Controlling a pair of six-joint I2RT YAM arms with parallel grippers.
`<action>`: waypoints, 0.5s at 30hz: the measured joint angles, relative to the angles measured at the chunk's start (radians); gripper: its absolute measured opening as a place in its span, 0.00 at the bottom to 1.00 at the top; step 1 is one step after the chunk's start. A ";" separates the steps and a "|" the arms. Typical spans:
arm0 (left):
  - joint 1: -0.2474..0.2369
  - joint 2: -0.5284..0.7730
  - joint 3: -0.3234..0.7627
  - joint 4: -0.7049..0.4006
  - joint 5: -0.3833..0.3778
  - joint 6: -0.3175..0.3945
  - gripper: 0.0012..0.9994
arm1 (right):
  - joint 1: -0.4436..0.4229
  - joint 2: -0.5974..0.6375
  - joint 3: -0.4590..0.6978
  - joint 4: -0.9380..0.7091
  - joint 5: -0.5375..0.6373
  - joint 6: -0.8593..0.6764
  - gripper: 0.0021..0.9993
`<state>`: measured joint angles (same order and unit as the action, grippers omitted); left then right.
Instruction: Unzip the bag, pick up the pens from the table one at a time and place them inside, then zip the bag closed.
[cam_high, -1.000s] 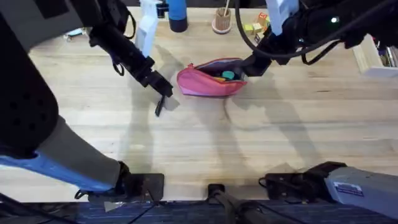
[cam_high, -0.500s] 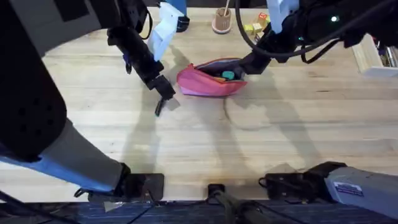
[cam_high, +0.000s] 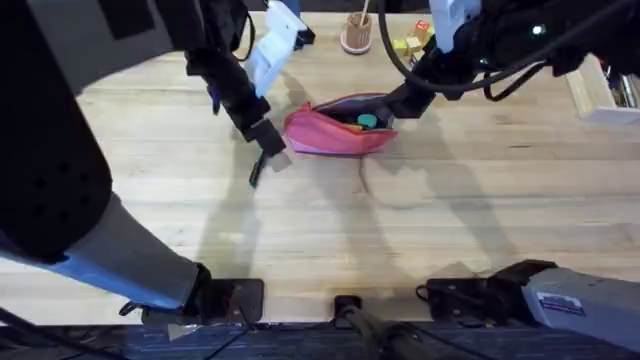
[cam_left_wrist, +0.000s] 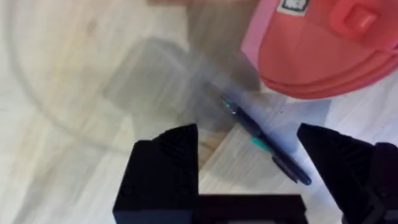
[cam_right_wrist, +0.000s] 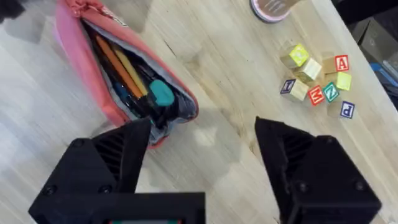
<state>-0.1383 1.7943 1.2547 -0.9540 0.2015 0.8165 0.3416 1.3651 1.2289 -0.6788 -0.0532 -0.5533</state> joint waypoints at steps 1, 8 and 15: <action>-0.005 0.000 -0.015 0.009 0.001 0.000 1.00 | 0.000 0.000 0.000 0.000 0.000 0.000 1.00; -0.009 -0.015 -0.089 0.062 0.012 -0.001 1.00 | 0.000 0.000 0.000 0.002 0.000 0.000 1.00; -0.009 -0.018 -0.094 0.068 0.012 -0.001 1.00 | 0.000 0.000 0.000 0.020 0.000 0.000 1.00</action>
<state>-0.1474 1.7763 1.1606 -0.8855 0.2131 0.8154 0.3416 1.3651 1.2289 -0.6593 -0.0532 -0.5530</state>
